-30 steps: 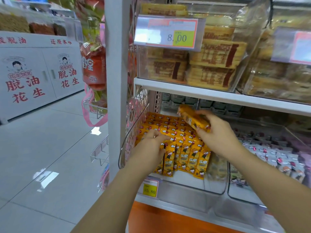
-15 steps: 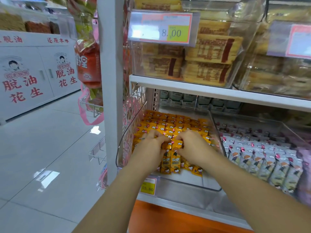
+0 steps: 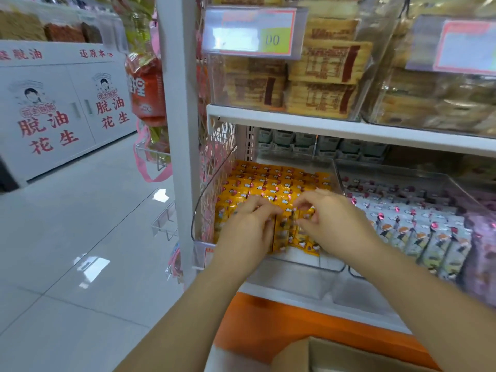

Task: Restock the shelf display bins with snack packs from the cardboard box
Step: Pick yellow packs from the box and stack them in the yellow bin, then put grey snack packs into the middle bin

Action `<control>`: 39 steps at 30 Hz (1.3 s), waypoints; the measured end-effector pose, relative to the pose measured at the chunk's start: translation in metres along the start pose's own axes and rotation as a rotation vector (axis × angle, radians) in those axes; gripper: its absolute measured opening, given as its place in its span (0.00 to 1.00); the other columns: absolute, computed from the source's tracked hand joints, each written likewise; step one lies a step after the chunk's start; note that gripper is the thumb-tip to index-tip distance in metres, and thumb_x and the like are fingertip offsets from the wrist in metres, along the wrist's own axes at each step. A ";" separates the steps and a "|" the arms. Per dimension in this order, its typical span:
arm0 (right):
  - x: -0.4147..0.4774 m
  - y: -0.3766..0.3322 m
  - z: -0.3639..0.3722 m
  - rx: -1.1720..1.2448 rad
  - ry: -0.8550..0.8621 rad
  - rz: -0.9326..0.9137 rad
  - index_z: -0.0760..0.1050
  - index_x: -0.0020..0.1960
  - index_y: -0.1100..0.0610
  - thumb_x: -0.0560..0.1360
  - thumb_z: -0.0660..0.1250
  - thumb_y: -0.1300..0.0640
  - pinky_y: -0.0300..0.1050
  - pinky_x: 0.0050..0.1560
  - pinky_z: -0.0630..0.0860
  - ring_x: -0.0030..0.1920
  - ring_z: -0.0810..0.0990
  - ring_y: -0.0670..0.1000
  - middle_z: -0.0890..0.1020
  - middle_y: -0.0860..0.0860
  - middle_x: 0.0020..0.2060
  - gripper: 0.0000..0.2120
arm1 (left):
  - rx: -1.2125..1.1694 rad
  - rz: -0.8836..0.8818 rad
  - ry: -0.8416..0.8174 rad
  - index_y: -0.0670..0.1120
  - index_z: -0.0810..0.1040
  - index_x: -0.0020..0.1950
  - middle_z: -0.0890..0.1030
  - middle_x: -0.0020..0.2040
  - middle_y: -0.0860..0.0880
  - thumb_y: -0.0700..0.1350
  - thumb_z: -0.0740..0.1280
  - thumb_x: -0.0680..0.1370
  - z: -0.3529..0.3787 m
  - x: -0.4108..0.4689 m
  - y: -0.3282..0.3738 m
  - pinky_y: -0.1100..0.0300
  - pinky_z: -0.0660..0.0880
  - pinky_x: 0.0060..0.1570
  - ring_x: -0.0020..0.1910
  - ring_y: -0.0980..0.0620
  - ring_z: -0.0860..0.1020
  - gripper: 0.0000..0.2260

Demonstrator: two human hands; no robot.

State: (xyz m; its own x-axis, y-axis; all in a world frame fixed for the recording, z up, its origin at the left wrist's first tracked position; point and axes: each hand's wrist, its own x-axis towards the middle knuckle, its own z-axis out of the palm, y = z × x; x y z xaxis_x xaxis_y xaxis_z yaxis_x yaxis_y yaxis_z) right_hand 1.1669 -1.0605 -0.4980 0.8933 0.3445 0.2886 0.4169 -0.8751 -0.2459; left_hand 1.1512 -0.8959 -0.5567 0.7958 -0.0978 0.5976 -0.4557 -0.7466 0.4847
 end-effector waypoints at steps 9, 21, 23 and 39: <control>-0.130 0.040 0.014 0.403 0.131 -0.047 0.77 0.50 0.49 0.75 0.67 0.60 0.44 0.38 0.75 0.35 0.75 0.45 0.77 0.44 0.38 0.07 | -0.310 -0.016 -0.059 0.44 0.80 0.49 0.76 0.47 0.53 0.36 0.63 0.74 0.038 -0.077 0.092 0.78 0.64 0.44 0.45 0.64 0.72 0.09; -0.295 0.210 0.063 0.346 -0.450 0.579 0.76 0.57 0.52 0.76 0.68 0.55 0.38 0.47 0.73 0.49 0.78 0.48 0.78 0.47 0.46 0.10 | -0.199 -0.295 -0.820 0.48 0.78 0.59 0.75 0.51 0.54 0.39 0.62 0.79 0.180 -0.163 0.110 0.70 0.67 0.52 0.53 0.56 0.76 0.11; -0.308 0.227 0.067 0.298 -0.678 0.560 0.73 0.57 0.49 0.77 0.67 0.54 0.37 0.46 0.74 0.49 0.76 0.44 0.76 0.44 0.46 0.09 | -0.178 -0.350 -0.968 0.48 0.77 0.62 0.75 0.53 0.53 0.39 0.62 0.80 0.196 -0.172 0.112 0.69 0.68 0.51 0.55 0.56 0.75 0.12; -0.333 0.247 0.072 0.535 -1.002 0.550 0.74 0.60 0.48 0.73 0.71 0.49 0.32 0.41 0.71 0.45 0.75 0.39 0.75 0.42 0.51 0.16 | -0.003 -0.373 -1.561 0.50 0.69 0.69 0.73 0.63 0.49 0.45 0.68 0.77 0.237 -0.208 0.112 0.59 0.73 0.56 0.56 0.53 0.74 0.21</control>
State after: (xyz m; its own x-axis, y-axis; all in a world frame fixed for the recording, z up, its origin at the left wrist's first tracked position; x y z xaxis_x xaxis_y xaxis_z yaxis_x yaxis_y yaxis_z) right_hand 0.9843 -1.3668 -0.7215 0.6071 0.2908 -0.7395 -0.2429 -0.8181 -0.5212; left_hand 1.0293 -1.1148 -0.7779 0.4658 -0.4647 -0.7531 -0.1517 -0.8804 0.4494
